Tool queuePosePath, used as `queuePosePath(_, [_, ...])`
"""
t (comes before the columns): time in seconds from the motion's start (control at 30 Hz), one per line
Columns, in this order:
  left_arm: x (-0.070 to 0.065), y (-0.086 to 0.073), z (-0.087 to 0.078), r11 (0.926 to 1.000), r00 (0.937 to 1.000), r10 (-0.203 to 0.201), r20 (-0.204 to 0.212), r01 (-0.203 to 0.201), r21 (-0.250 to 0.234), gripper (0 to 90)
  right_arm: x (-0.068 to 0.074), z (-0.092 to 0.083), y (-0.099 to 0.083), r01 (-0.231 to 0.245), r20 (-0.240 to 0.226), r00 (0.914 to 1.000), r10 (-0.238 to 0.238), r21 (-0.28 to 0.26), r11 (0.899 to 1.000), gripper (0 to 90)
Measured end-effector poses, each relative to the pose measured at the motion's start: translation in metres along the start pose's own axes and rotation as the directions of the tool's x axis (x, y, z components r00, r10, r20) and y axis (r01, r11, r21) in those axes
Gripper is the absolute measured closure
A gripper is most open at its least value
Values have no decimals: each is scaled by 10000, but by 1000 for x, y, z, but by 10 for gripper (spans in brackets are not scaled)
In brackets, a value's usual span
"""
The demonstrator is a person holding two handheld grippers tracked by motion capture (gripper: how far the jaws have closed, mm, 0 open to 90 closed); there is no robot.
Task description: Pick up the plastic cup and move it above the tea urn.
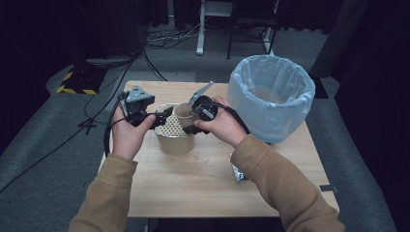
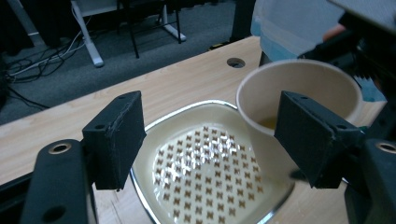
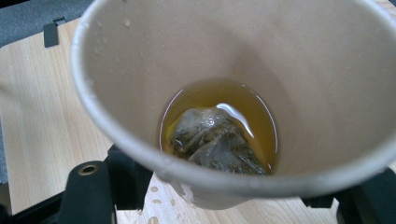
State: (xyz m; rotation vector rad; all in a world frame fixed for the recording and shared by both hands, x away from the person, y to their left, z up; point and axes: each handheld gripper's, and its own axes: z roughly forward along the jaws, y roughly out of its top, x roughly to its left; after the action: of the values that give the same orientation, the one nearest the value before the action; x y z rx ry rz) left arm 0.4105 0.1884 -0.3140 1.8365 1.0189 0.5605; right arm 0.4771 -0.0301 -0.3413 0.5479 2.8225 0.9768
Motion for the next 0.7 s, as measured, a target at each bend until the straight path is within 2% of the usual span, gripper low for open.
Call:
queuePosePath(0.1, [-2,7,12,9998,9999,108,30,-109,164,249,0,1,0,51,-30,10000,-51,10,10000,328])
queuePosePath(0.13, [-2,8,16,9997,9999,145,-37,-144,190,249,-1,2,-1,217,-71,9997,-217,-83,9997,328])
queuePosePath(0.17, [-2,9,20,9996,9999,135,-59,-134,253,250,2,1,-1,-133,-67,9999,134,136,9998,328])
queuePosePath(0.23, [-3,9,29,9982,9998,216,5,-216,554,252,1,1,-2,77,-69,9999,-77,58,10000,328])
queuePosePath(0.33, [-5,7,36,9959,9993,375,-66,-369,824,255,2,-1,-3,89,-105,9999,-90,-46,9999,328])
queuePosePath(0.5, [-4,6,38,9957,9984,409,-393,-374,842,255,3,-7,-5,42,-84,10000,-43,-135,9999,330])
queuePosePath(0.53, [-3,5,37,9942,9977,521,-441,-477,962,254,4,-9,-5,19,-83,10000,-20,-158,9999,331])
queuePosePath(0.63, [0,0,40,9948,9987,265,-442,-220,995,245,5,-14,-7,-49,-105,9999,45,-408,9992,332])
queuePosePath(0.7, [1,0,40,9940,9983,322,-486,-269,1063,241,5,-14,-7,-32,-100,9999,28,-435,9990,333])
